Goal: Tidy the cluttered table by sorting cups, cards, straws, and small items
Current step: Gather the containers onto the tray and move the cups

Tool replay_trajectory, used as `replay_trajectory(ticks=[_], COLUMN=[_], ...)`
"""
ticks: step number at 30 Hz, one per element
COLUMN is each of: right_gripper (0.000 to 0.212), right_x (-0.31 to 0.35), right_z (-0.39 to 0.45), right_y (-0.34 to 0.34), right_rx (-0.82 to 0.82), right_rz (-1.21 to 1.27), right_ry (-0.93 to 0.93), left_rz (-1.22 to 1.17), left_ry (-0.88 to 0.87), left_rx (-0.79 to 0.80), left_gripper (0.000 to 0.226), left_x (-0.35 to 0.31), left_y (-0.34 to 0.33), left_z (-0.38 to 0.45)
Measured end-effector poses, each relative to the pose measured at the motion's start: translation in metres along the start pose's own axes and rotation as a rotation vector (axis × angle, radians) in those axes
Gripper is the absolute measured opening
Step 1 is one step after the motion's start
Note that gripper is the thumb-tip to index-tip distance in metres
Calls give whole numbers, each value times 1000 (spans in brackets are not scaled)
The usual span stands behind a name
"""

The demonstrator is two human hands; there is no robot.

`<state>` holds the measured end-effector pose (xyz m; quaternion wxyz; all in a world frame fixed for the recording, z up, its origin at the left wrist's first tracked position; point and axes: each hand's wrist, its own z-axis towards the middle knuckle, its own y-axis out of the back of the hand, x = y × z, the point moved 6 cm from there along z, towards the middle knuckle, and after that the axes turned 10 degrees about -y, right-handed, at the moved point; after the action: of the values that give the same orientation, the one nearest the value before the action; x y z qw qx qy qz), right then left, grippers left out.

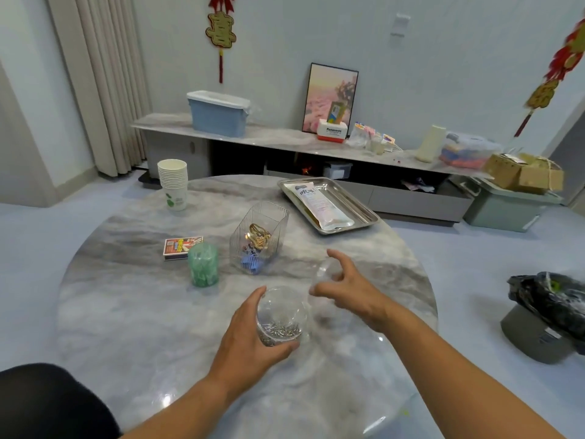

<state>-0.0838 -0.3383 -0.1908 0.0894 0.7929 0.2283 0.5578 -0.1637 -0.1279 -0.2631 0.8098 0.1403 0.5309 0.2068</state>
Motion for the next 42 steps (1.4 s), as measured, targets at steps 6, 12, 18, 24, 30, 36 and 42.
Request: replay_trajectory(ticks=[6, 12, 18, 24, 30, 36, 42], right_gripper=[62, 53, 68, 75, 66, 63, 62], right_x=[-4, -23, -3, -6, -13, -6, -2], right_z=[-15, -26, -32, -25, -22, -19, -8], right_y=[-39, -73, -79, -94, -99, -101, -100], right_rx=[-138, -10, -107, -141, -186, -214, -188], right_rz=[215, -121, -483, -879, -978, -950, -907], right_ry=[149, 232, 323, 481, 569, 379, 371], left_rz=[-39, 103, 142, 208, 291, 277, 306], left_ry=[105, 102, 121, 36, 22, 77, 115], left_rx=[28, 74, 150, 134, 164, 130, 169], left_gripper=[122, 121, 117, 97, 78, 76, 79], left_x=[3, 3, 11, 6, 0, 3, 4], left_y=[-2, -1, -8, -7, -7, -5, -10], left_z=[0, 6, 3, 6, 6, 12, 17])
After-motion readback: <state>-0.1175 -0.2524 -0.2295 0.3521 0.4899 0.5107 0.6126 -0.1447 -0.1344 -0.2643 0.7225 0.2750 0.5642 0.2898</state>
